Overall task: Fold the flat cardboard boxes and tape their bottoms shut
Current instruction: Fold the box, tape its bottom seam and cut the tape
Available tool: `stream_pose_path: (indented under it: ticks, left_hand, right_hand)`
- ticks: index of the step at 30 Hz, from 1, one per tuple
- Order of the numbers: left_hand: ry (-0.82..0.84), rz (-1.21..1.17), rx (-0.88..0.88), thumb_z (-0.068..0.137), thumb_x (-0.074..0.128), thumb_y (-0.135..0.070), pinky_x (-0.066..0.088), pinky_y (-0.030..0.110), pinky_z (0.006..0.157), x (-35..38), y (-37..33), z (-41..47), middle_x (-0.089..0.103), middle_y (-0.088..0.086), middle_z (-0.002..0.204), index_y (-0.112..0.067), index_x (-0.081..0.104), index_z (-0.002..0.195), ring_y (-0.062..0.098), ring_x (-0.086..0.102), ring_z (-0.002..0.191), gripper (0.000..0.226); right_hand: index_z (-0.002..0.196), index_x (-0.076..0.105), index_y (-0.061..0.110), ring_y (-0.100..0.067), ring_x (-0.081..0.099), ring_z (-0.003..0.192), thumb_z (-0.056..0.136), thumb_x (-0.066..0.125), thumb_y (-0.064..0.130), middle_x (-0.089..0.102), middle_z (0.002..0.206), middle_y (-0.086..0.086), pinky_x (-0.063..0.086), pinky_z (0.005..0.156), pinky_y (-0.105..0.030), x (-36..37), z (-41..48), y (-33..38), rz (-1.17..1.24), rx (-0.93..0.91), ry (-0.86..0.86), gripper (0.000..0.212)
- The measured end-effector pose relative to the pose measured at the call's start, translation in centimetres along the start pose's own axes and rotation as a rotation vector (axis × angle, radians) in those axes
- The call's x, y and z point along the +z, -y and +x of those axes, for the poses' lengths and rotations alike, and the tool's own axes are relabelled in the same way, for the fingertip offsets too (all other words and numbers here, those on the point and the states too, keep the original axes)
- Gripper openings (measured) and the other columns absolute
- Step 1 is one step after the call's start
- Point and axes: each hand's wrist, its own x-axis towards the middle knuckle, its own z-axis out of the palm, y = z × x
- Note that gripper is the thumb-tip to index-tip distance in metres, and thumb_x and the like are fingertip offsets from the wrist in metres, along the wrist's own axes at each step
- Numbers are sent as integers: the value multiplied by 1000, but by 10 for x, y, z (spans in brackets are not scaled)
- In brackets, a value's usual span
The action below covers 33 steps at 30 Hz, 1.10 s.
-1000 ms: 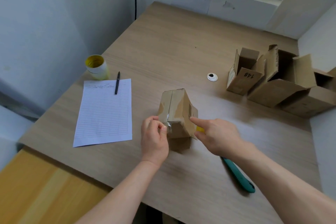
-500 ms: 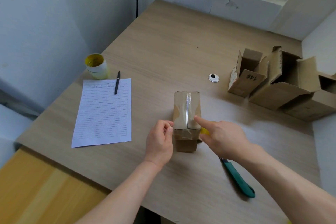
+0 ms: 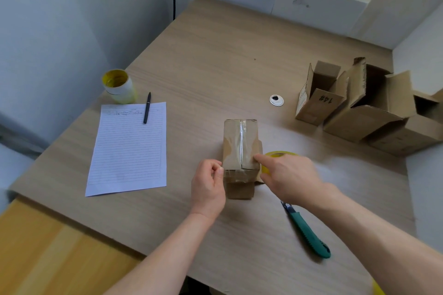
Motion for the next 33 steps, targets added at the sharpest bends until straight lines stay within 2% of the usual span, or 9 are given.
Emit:
stream_pose_path:
  ticks: [5,10,15,19,23,27,30,33]
  left_hand:
    - [8,-14,-43,94,56,-3,37,8,67,3,0,-3,63,-4,87,-18,56,83,-3,52,72,18]
    - [14,-2,-59,94,57,-5,37,10,63,8,-2,-4,56,-13,74,-12,60,85,-3,50,68,12]
    - [13,30,-49,94,59,-6,37,10,63,12,0,-2,57,-7,74,-11,59,84,3,50,68,11]
    - [11,52,-66,94,60,-8,38,17,63,15,3,0,55,-7,70,-11,59,84,12,50,67,10]
    - [9,65,-63,94,61,-9,39,19,64,16,4,1,55,-8,70,-12,59,84,10,50,67,11]
    - [19,72,-69,93,62,-9,39,20,63,20,5,4,54,-8,69,-13,58,82,9,48,65,13]
    - [24,70,-81,93,62,-9,39,18,63,19,4,8,56,-6,69,-15,57,80,8,48,65,15]
    - [73,10,-220,93,62,-12,42,20,66,19,8,13,58,-3,72,-17,56,80,3,51,65,15]
  right_hand:
    - [136,41,38,-28,64,95,99,40,44,68,101,-1,48,70,-36,10,2,-3,-3,-7,-17,38]
    - [134,44,36,-29,65,89,99,41,44,69,95,-2,47,66,-37,20,3,-11,11,-29,-43,36]
    - [133,44,34,-28,66,83,99,40,46,71,95,0,51,63,-36,36,6,-20,9,-79,-104,37]
    - [133,45,34,-27,65,82,99,41,45,71,92,0,50,61,-37,45,7,-23,39,-97,-142,36]
    - [131,44,34,-27,65,77,98,41,45,71,87,0,52,60,-38,52,9,-27,62,-115,-156,35]
    - [131,47,32,-29,64,72,97,44,43,71,82,0,48,56,-36,55,11,-30,72,-132,-175,36]
    - [130,51,32,-30,65,73,95,49,41,71,82,0,40,54,-34,56,13,-29,98,-124,-177,36]
    - [126,54,31,-31,65,73,93,53,39,71,80,0,35,53,-34,57,15,-27,133,-109,-182,34]
